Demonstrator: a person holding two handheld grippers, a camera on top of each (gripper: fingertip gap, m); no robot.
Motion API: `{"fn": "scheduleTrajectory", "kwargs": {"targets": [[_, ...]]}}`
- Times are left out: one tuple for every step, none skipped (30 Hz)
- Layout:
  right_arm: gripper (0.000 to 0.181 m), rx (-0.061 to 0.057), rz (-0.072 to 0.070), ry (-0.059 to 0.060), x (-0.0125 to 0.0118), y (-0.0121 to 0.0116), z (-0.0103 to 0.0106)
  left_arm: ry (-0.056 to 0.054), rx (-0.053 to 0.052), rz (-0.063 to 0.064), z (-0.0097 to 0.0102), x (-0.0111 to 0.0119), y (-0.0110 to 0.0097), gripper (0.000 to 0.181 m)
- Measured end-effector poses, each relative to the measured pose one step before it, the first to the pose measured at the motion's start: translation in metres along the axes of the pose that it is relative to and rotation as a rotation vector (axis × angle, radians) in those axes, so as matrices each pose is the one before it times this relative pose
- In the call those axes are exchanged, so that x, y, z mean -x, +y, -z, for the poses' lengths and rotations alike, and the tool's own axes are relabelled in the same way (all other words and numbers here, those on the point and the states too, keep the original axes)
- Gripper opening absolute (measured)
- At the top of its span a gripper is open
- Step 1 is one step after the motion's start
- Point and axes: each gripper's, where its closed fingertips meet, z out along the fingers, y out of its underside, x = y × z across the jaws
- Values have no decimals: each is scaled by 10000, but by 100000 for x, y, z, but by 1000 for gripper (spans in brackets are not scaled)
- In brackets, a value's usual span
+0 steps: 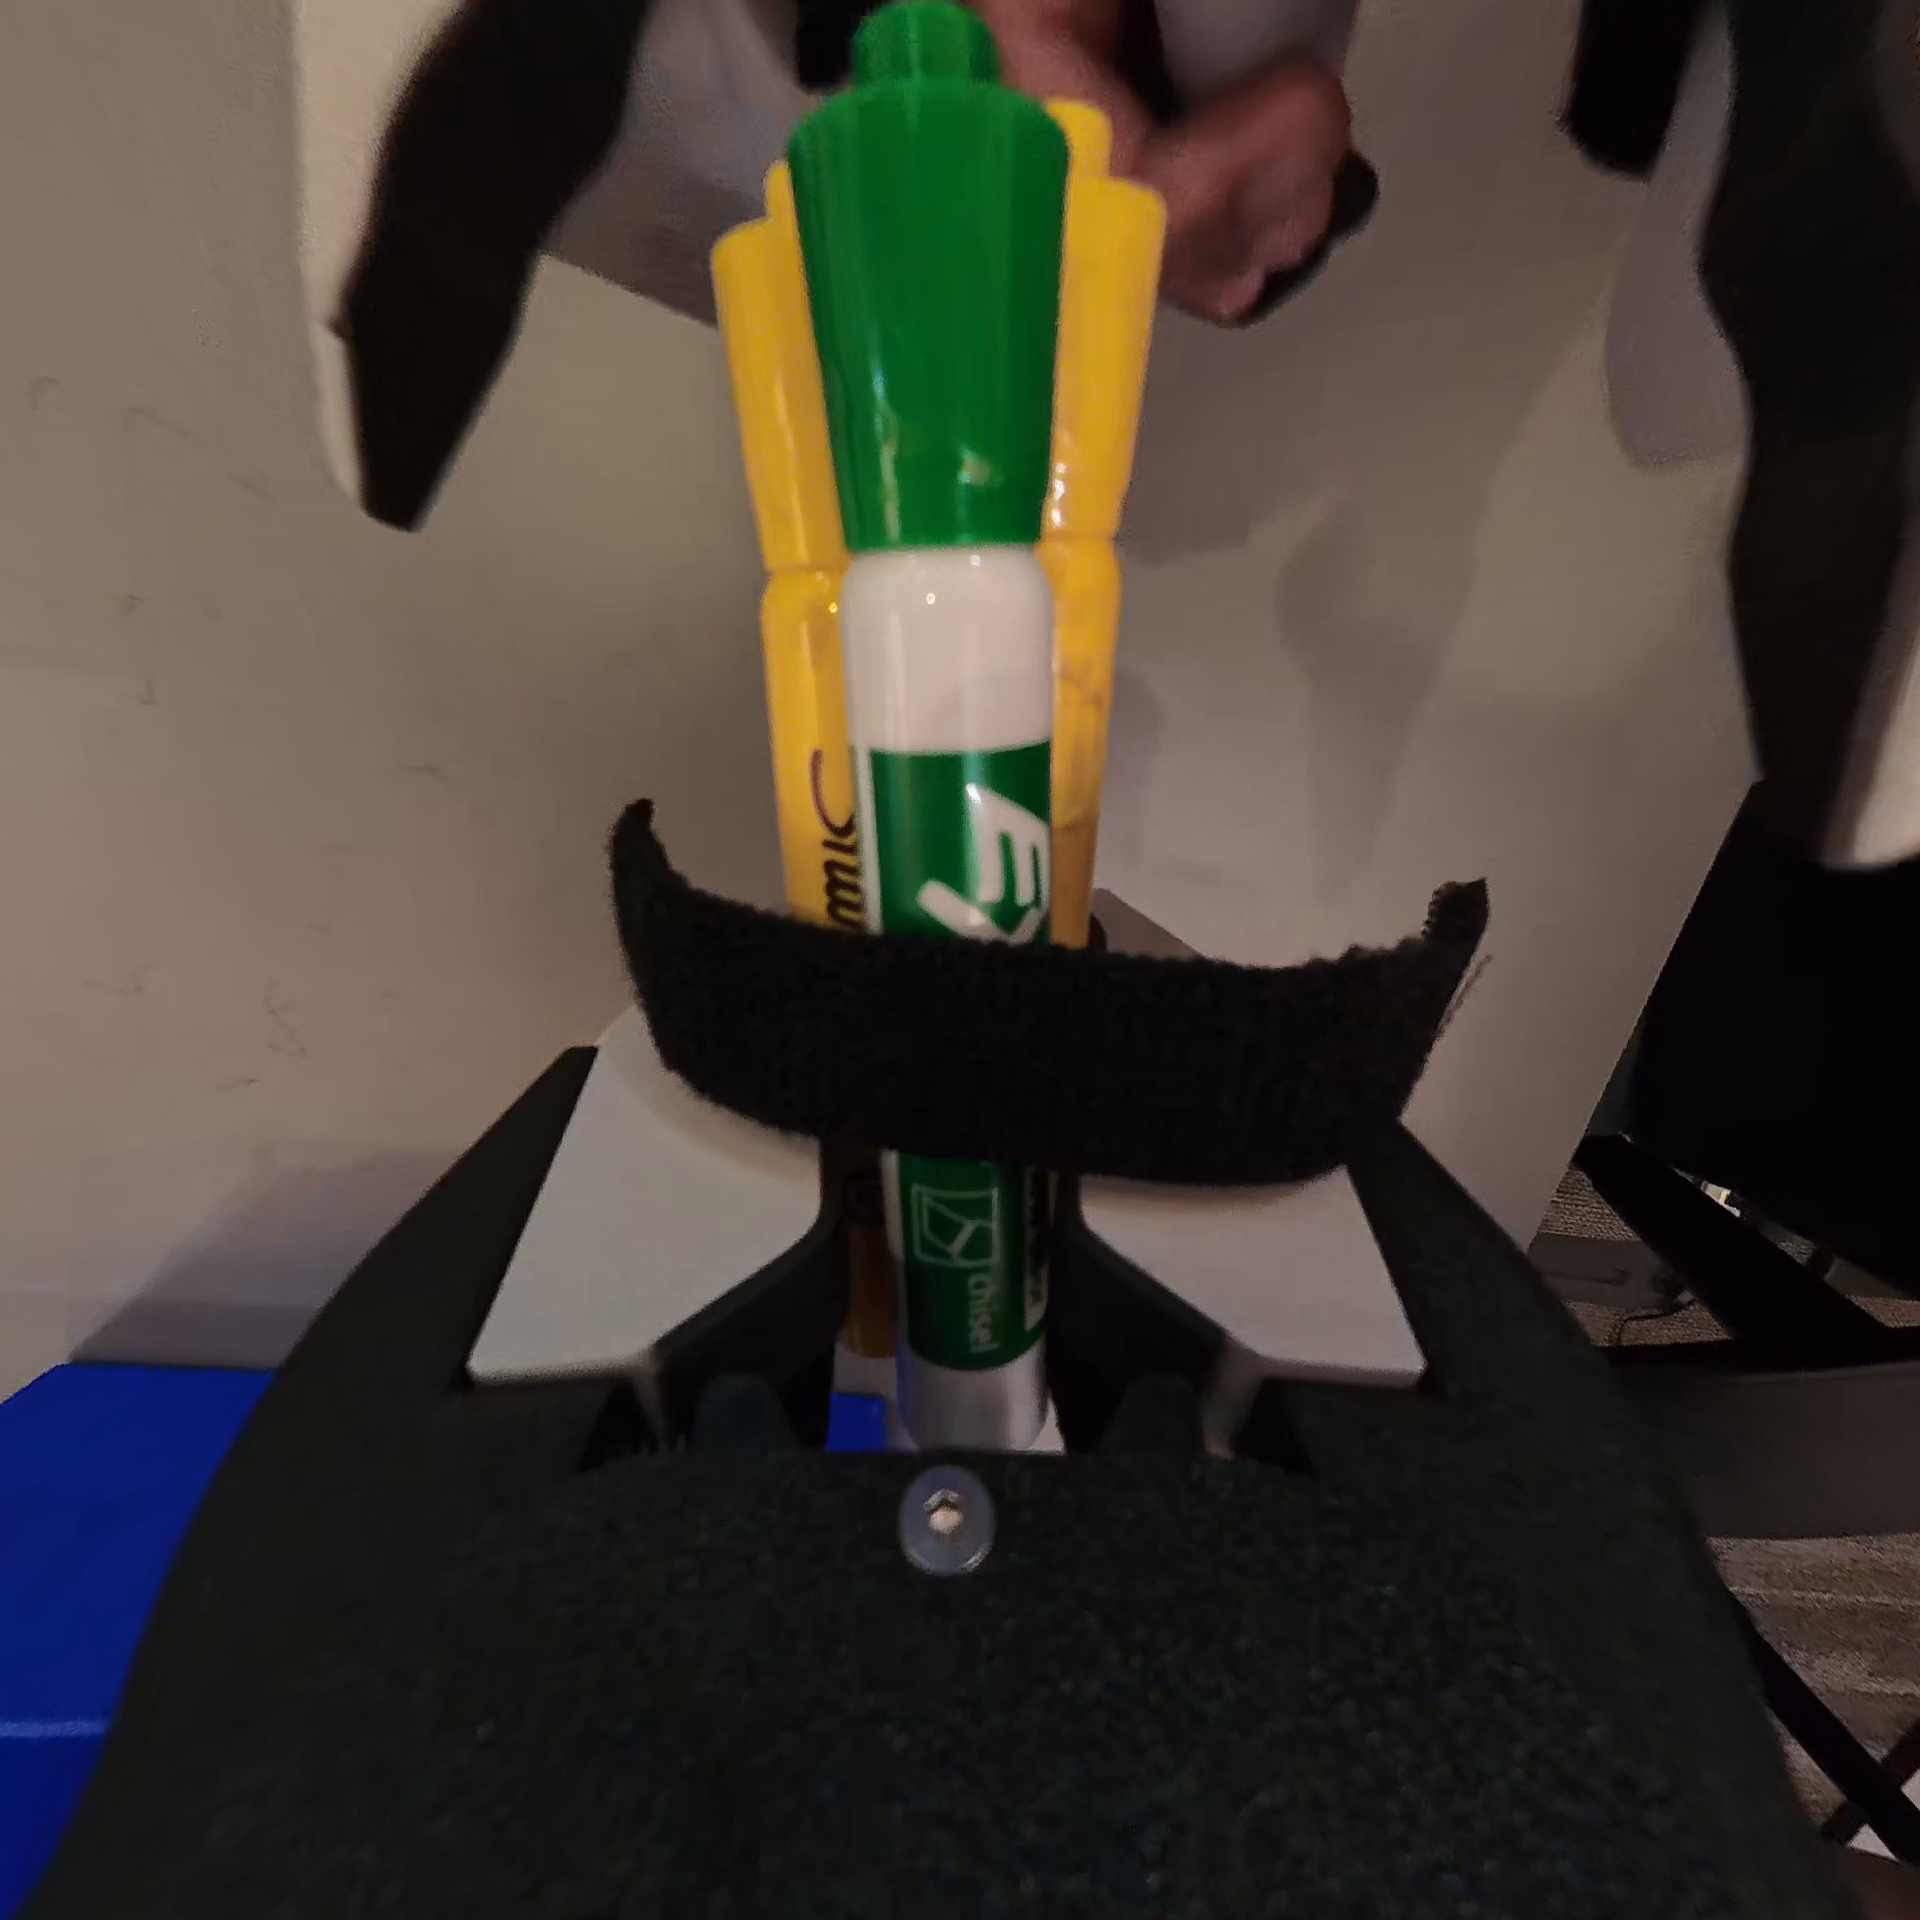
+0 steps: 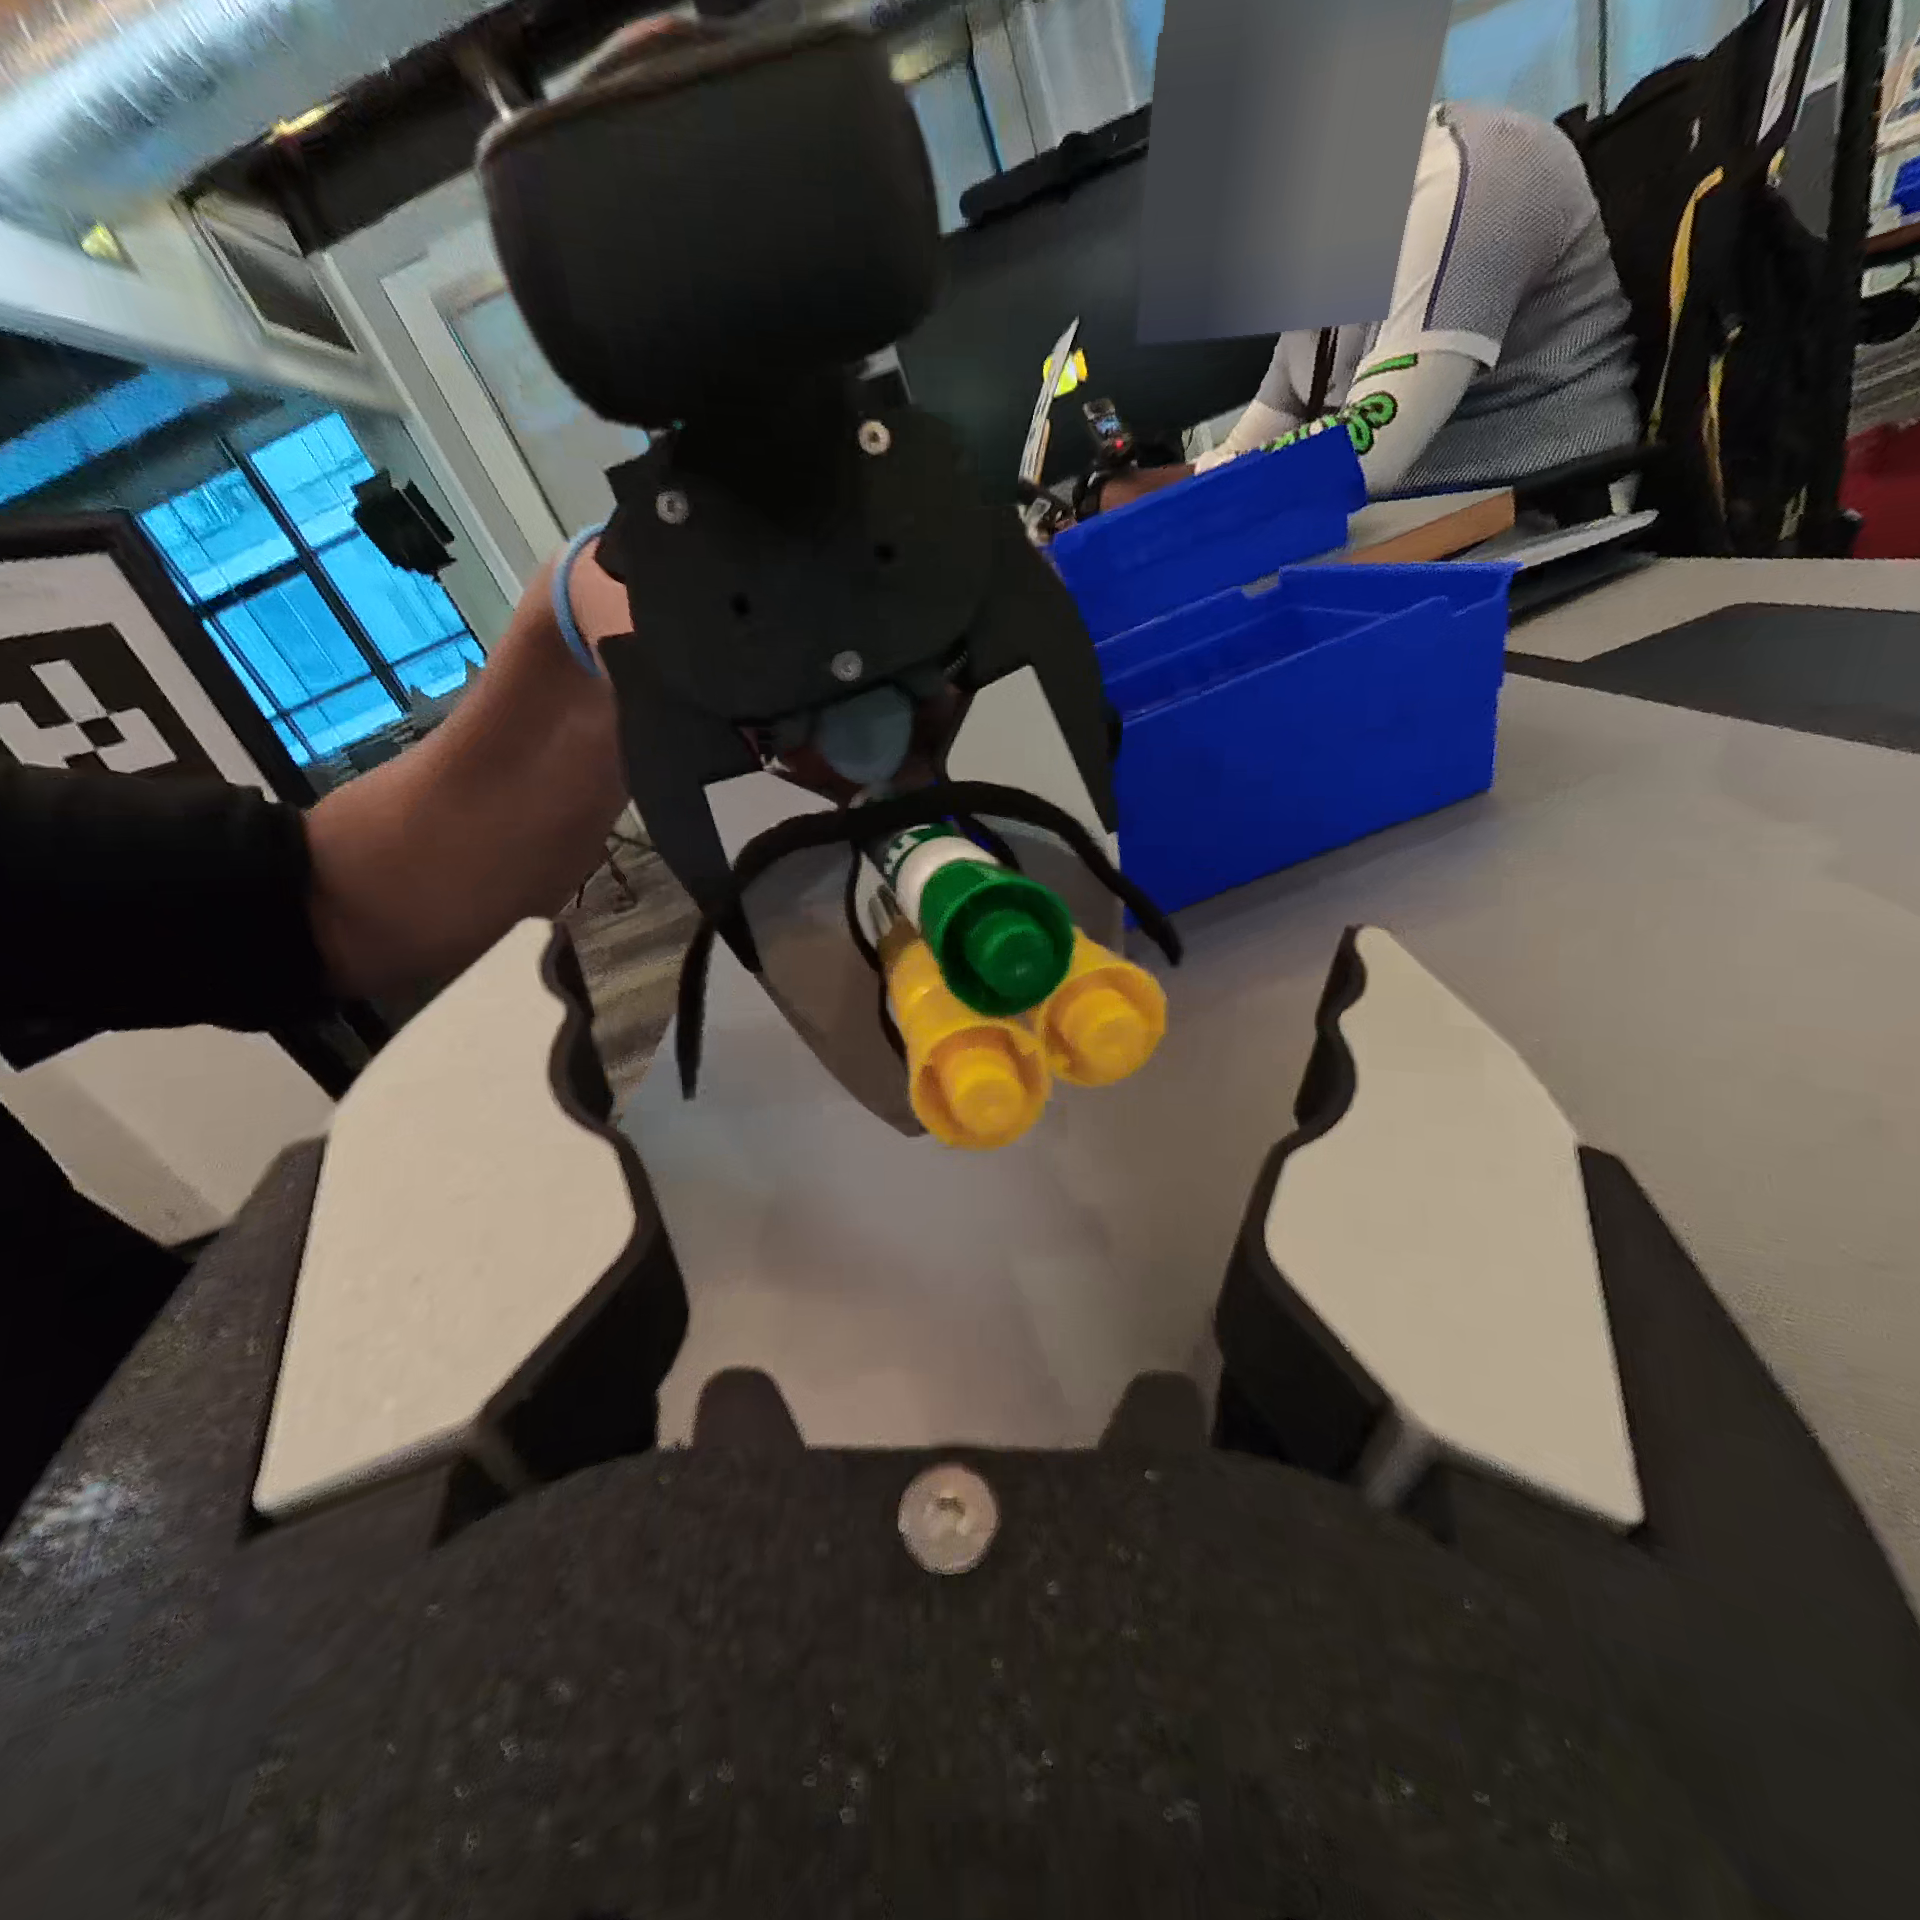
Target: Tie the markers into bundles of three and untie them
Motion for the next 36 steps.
{"fn": "scheduleTrajectory", "kwargs": {"targets": [[131, 2, -56, 53, 215, 318, -271, 6, 23, 42, -54, 66, 55, 44], [134, 61, -81, -19, 302, 258, -244, 2, 40, 30, -83, 73, 75, 44], [134, -59, -104, -68, 298, 45, -186, -8, 17, 24, -69, 78, 47, 44], [134, -19, -182, -20, 102, 88, -163, 15, 3, 32, -62, 43, 15, 44], [136, -32, -213, -85, 91, 48, -146, 8, -1, 18, -52, 32, -17, 44], [135, -183, -215, -245, 203, -123, -125, -2, -10, -6, -21, 10, -30, 44], [132, -181, -170, -324, 199, -131, -89, 17, -8, -13, -16, -30, -50, 44], [130, -173, -64, -214, -2, -159, -18, -7, -21, -14, 10, -10, -87, 44], [127, -160, 78, -226, -6, -147, 44, -6, -34, -12, 30, -15, -110, 44], [126, -26, 189, -157, -69, 8, 47, 27, -27, -4, 36, -53, -101, 44], [123, 3, 244, -145, -42, 38, 79, 2, -17, -8, 25, -27, -75, 44], [121, -45, 186, -158, 21, 1, 43, 1, 4, -19, 9, -35, -41, 43], [120, -55, 150, -72, -87, -31, 27, 16, 14, -21, -22, -42, -18, 44], [119, -99, 177, -24, -118, -103, 41, 7, 20, -22, -28, -38, -9, 44], [118, -146, 148, -78, -36, -155, 42, -7, 20, -17, -17, -4, -10, 44], [116, -163, 169, -86, 46, -215, 31, -6, 6, 0, -15, 1, -30, 44], [114, -127, 166, -16, -39, -189, 6, 14, -1, 6, -9, -10, -39, 44], [112, -137, 155, -82, 74, -183, -12, 13, -5, -4, -23, -20, -43, 44], [108, -118, 124, -119, 136, -141, -25, 6, -3, -6, -34, -7, -48, 44], [105, -74, 110, -38, 6, -67, -47, 15, 16, -9, -43, -25, -30, 44], [104, -25, 117, 36, -85, -7, -55, -11, 30, -16, -43, 4, -10, 44], [101, -43, 89, 32, -80, -50, -2, -27, 38, -13, -34, 32, 10, 44], [99, -40, -2, 13, -91, -86, 12, -12, 12, -2, -7, 30, -10, 43], [96, -99, 26, -14, -7, -172, 42, 11, -34, 0, 29, -5, -86, 44], [94, -42, 13, 0, -10, -55, 25, 13, -20, -6, 31, -35, -48, 43], [93, 106, -19, 31, -104, 147, 2, -26, 31, -6, 7, 31, 22, 44], [93, 61, -19, 24, -78, 105, 23, -51, 19, -12, 11, 65, 14, 106], [93, 76, -90, 35, -107, 171, 10, 12, -24, -1, 30, -16, -52, 106], [95, 195, -121, 87, -215, 342, -4, 22, -28, 13, 28, -20, -56, 106], [96, 77, -72, 11, -81, 209, 24, -35, -17, 4, 33, 51, -53, 106], [96, -41, -143, -28, -22, 84, 41, -21, -14, -2, 56, 35, -44, 105], [97, -18, -137, -13, -29, 103, 36, -10, -38, 1, 46, 9, -87, 105], [98, -58, -53, 0, 16, 26, -5, -21, -40, -5, 44, 18, -91, 105], [96, -179, -15, -86, 188, -173, -16, -8, -5, -7, 4, -13, -52, 105], [96, -245, -64, -42, 139, -273, -26, -19, 38, -13, -26, 0, 7, 105], [95, -291, -107, -79, 155, -374, -14, -47, 45, -25, -42, 17, 18, 105]]}}
